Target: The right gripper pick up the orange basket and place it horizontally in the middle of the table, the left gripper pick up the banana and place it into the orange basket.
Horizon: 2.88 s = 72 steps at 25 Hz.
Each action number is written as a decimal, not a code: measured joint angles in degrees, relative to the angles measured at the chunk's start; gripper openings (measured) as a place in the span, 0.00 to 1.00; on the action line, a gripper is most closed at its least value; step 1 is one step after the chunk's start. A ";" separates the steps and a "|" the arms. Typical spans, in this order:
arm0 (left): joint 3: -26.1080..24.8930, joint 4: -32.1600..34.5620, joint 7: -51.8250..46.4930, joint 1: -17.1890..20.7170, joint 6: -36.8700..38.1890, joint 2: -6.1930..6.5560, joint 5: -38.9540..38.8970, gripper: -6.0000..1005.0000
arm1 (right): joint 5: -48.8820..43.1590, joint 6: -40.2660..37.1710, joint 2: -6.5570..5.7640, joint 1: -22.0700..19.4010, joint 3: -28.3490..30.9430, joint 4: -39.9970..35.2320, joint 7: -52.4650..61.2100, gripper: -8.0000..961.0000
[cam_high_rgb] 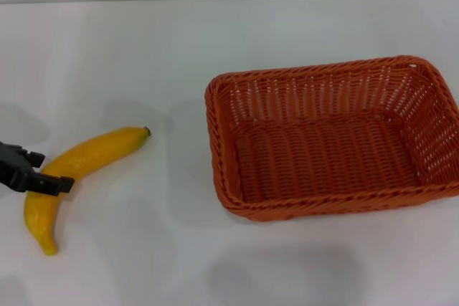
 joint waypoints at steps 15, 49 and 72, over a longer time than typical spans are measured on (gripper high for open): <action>-0.01 0.91 0.07 -1.43 0.97 -0.69 -0.77 0.64 | -0.49 -0.59 -0.17 0.43 0.10 1.22 0.01 0.82; 30.51 -2.33 -20.16 -33.46 -0.29 -5.29 -9.71 0.54 | 0.99 0.60 -0.10 3.30 -0.36 2.60 -4.68 0.82; 32.00 0.87 -18.16 -29.13 6.88 -5.42 -17.23 0.70 | 1.53 1.70 -0.34 2.54 0.14 4.86 -6.95 0.82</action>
